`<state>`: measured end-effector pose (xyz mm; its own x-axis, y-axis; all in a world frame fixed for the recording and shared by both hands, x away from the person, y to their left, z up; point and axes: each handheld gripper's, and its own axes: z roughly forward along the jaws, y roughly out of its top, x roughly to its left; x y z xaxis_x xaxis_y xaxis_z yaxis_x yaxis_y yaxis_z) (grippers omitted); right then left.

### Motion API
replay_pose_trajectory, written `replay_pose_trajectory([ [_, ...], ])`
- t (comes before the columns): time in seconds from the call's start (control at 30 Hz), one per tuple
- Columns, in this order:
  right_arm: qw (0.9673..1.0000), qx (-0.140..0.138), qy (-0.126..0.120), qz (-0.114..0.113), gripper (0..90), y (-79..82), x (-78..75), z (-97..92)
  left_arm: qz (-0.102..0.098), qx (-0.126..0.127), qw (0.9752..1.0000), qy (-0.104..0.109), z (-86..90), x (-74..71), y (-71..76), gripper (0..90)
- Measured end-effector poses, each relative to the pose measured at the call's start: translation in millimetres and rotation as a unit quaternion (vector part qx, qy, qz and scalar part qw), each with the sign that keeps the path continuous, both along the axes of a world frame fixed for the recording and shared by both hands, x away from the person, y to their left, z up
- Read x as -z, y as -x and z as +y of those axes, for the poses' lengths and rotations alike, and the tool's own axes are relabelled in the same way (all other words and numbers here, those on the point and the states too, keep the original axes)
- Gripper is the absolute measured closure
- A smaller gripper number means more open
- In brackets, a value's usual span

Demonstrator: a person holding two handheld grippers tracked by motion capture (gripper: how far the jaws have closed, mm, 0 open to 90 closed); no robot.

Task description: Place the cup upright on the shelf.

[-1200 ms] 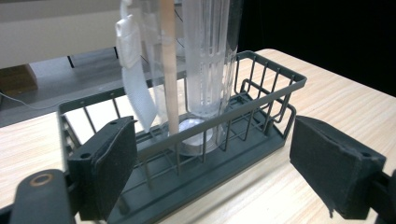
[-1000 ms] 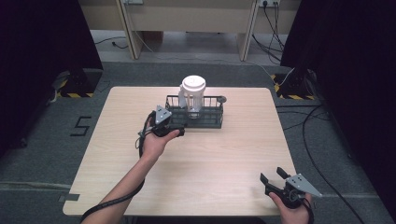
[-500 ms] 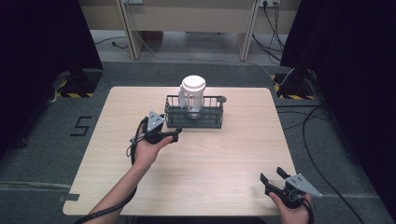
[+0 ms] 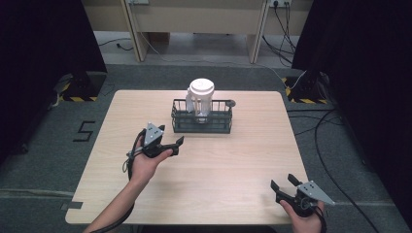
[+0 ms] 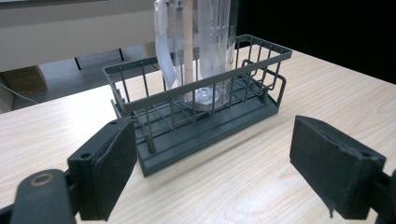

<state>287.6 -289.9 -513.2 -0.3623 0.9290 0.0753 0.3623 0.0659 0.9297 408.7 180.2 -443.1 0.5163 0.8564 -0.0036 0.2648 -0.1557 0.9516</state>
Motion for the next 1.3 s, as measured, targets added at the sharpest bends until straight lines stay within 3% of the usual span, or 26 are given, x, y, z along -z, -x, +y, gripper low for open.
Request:
replay_pose_trajectory([
  [0.5, 1.0, 0.001, 0.001, 0.0, 26.4, 0.0, 0.0, 0.1, 0.0, 0.002, 1.0, -0.003, 18.1, 7.6, 22.4, 14.7],
  [0.77, 1.0, 0.0, 0.003, 0.0, 26.5, 0.2, -0.1, 0.6, 0.008, -0.004, 0.9999, -0.007, 32.8, 20.9, 41.0, 14.8],
  [1.17, 1.0, 0.0, 0.008, 0.0, 26.8, -0.1, 0.0, 1.6, 0.035, -0.034, 0.9988, -0.005, 60.4, 51.2, 67.0, 15.0],
  [1.3, 0.9999, -0.001, 0.014, 0.0, 26.9, -0.2, -0.1, 2.2, 0.033, -0.05, 0.9982, 0.003, 66.4, 54.3, 70.9, 15.2],
])
